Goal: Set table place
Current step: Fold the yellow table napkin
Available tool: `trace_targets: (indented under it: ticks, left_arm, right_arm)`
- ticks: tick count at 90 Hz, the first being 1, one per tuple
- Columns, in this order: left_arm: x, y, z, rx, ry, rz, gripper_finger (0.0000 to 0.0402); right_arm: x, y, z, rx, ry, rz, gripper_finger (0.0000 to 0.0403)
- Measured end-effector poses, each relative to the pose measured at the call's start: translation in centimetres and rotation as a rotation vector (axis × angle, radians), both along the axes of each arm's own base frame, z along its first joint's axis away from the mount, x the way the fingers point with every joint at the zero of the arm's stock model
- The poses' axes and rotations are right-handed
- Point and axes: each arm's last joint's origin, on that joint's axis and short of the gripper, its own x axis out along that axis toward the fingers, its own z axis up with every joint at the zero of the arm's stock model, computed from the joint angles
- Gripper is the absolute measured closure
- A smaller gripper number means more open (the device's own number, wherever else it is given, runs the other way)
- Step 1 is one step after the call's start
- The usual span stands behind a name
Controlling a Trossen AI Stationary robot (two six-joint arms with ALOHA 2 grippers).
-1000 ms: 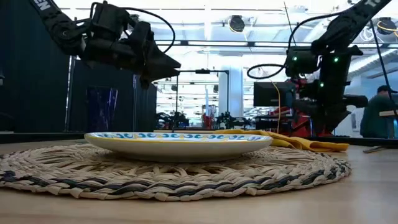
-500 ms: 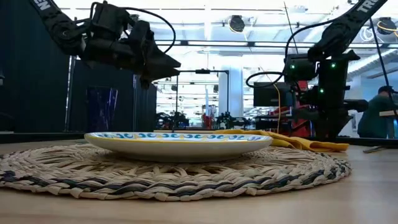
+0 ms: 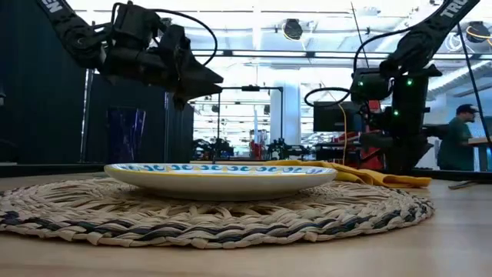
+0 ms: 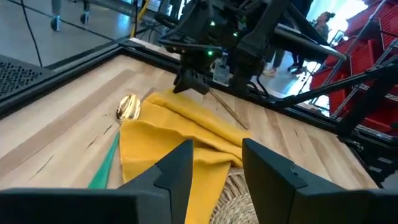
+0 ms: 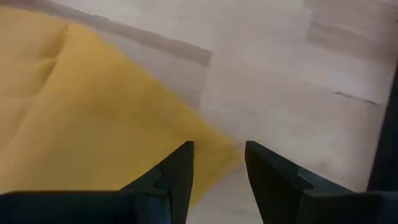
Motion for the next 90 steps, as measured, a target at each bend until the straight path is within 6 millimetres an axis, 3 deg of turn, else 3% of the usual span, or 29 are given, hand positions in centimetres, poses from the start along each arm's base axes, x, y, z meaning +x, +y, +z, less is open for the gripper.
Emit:
trace_targets:
  ticks: [29,49,61,73,90]
  left_arm:
    - [0.0,0.0,0.0,-0.002,-0.001,-0.008,0.0281]
    - [0.0,0.0,0.0,-0.002,-0.001,-0.008,0.0281]
    - [0.0,0.0,0.0,-0.002,-0.001,-0.008,0.0281]
    - [0.0,0.0,0.0,-0.002,-0.001,-0.008,0.0281]
    - [0.0,0.0,0.0,-0.002,-0.001,-0.008,0.0281]
  right_arm:
    - [0.5,-0.3,-1.4,0.064,0.044,0.019,0.0281]
    - [0.4,-0.2,-0.8,0.051,0.003,0.059,0.0384]
    - [0.5,-0.1,-0.4,0.046,-0.030,0.081,0.0396]
    - [1.0,0.0,0.7,0.021,-0.075,0.111,0.0401]
    - [3.0,0.2,4.0,-0.060,-0.176,0.190,0.0402]
